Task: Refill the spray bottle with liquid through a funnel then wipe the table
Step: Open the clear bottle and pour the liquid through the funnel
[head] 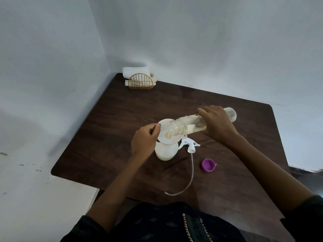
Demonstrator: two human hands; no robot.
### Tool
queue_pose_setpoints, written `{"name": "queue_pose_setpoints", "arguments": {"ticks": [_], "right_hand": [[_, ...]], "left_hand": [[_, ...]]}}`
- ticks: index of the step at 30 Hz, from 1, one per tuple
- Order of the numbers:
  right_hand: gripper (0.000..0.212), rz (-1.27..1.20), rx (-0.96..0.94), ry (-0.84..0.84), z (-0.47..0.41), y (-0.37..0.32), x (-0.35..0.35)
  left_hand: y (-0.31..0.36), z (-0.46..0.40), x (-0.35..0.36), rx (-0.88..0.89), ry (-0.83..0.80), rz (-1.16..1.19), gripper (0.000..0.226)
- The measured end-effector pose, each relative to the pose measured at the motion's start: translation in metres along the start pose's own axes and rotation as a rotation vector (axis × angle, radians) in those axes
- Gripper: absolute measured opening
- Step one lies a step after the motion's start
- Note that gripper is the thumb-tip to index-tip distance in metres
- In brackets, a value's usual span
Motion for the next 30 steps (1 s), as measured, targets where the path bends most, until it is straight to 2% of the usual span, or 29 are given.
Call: {"name": "queue_pose_setpoints", "arguments": {"ticks": [30], "right_hand": [[0.045, 0.007, 0.001, -0.006, 0.0004, -0.0004, 0.0005]], "left_hand": [[-0.0010, -0.0017, 0.0010, 0.040, -0.002, 0.018, 0.040]]}}
Point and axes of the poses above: each hand's wrist, its own z-axis away from the middle knuckle, its own x-axis out of the palm, y = z × x, the point moved 7 cm from there along -z, towards the middle knuckle, and after that the axes turned 11 degrees about -y, right-handed, at the moved point
